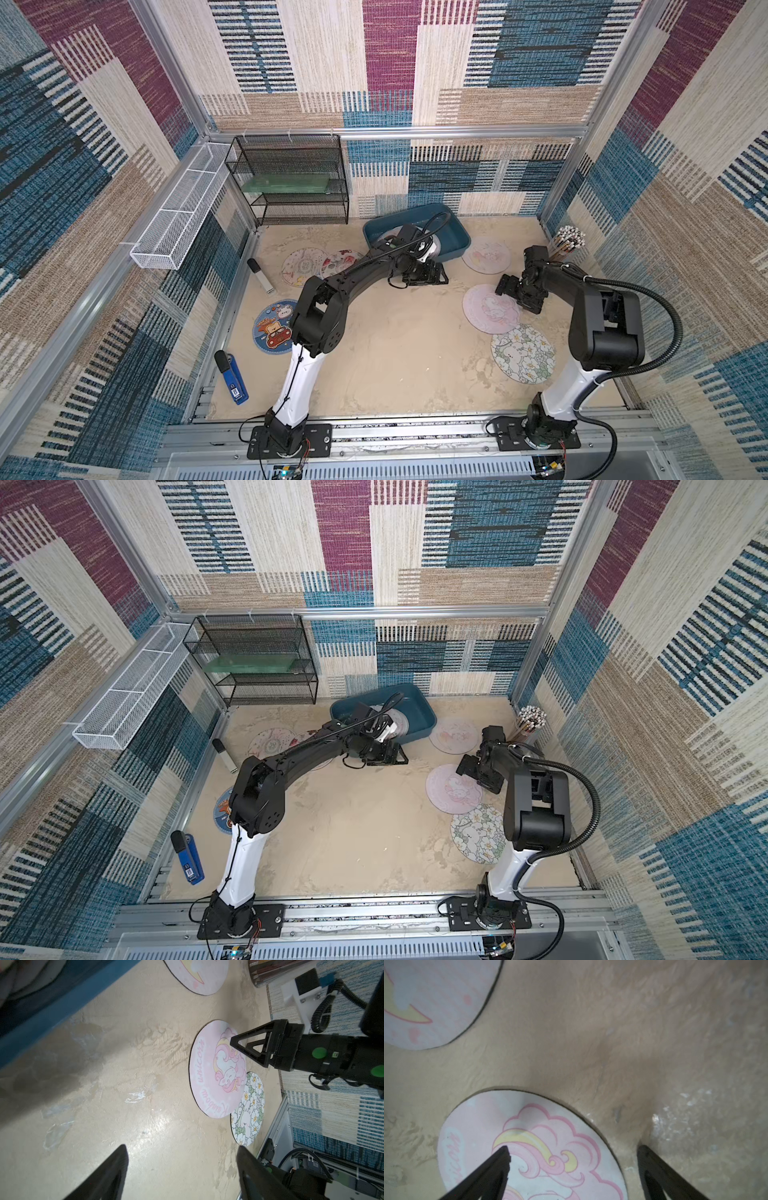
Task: Put the coasters into the storage box
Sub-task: Move the coaster to the center of the board.
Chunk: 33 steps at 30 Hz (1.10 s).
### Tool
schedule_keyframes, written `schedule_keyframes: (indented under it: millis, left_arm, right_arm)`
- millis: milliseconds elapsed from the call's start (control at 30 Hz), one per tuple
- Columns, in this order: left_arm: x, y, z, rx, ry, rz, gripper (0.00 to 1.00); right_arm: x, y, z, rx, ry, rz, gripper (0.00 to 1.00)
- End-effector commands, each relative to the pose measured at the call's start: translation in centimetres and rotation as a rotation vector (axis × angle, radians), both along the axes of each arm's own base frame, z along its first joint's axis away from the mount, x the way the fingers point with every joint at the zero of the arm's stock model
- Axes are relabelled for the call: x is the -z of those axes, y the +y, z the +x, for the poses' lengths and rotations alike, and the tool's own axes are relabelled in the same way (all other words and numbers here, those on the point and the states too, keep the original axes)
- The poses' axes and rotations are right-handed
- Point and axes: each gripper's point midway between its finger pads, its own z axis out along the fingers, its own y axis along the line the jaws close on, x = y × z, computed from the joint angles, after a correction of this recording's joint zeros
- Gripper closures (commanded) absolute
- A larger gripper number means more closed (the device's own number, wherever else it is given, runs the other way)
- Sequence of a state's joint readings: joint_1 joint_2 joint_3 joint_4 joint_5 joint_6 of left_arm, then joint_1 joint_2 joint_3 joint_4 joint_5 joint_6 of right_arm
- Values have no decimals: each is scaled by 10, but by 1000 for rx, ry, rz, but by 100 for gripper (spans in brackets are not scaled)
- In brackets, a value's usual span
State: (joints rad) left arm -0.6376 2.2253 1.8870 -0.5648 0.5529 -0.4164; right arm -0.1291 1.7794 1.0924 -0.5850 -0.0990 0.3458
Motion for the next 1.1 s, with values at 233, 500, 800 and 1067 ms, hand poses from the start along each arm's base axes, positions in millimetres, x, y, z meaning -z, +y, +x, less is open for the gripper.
schedule_keyframes:
  millis: [233,500,800,1067]
  left_arm:
    - [18,3,-6,10,25,41,19]
    - [32,18,-18,9,42,100,19]
    - [50,34,-38,16,85,154,20]
    - [66,45,-57,32,121,199,23]
  right_arm:
    - [14,85,-34,-241,92,230,3]
    - [12,158,-47,-421,120,322,3]
    - [-9,131,-41,-356,61,314,3]
    - [-4,128,-82,-387,137,341,5]
